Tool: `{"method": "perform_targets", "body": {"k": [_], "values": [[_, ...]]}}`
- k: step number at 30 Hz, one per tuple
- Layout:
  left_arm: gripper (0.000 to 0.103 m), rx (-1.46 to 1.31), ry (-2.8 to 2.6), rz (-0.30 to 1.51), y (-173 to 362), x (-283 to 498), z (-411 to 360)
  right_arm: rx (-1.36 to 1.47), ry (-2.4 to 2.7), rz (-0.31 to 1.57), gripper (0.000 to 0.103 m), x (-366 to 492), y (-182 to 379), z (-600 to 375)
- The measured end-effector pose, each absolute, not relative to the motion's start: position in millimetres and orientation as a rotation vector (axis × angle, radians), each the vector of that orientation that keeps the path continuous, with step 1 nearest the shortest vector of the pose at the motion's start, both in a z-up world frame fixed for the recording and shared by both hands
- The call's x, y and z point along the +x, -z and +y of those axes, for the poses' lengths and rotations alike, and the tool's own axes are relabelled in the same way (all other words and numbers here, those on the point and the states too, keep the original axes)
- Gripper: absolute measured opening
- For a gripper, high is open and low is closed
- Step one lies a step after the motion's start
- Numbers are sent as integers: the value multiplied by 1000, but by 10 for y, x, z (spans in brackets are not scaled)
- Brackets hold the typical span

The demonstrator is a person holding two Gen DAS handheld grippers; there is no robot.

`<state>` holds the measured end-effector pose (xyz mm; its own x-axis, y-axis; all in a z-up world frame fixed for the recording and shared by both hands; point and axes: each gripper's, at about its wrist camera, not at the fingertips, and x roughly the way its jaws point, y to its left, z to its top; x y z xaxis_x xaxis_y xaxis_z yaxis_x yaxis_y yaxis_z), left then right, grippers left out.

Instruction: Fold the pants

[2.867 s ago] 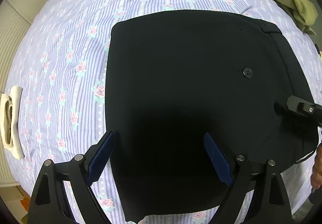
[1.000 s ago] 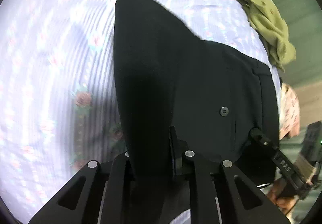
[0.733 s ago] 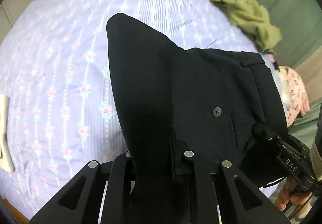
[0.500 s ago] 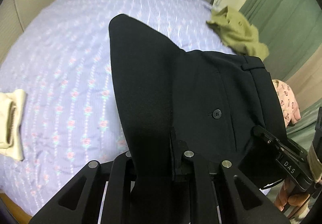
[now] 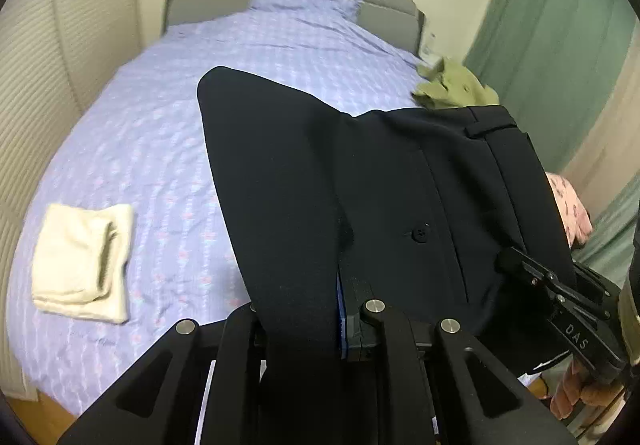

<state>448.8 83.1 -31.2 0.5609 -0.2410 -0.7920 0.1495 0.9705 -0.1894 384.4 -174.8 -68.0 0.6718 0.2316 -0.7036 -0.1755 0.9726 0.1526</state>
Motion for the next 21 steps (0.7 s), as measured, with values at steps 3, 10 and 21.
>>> {"method": "perform_targets", "body": {"k": [3, 10, 21], "values": [[15, -137, 189, 920, 246, 4315, 1013, 39, -271, 781, 22, 3744, 605, -1552], [15, -182, 65, 931, 299, 3854, 1482, -11, -420, 787, 21, 3520, 623, -1115], [15, -277, -51, 967, 650, 3509, 2415, -89, -581, 867, 21, 3382, 903, -182]]}}
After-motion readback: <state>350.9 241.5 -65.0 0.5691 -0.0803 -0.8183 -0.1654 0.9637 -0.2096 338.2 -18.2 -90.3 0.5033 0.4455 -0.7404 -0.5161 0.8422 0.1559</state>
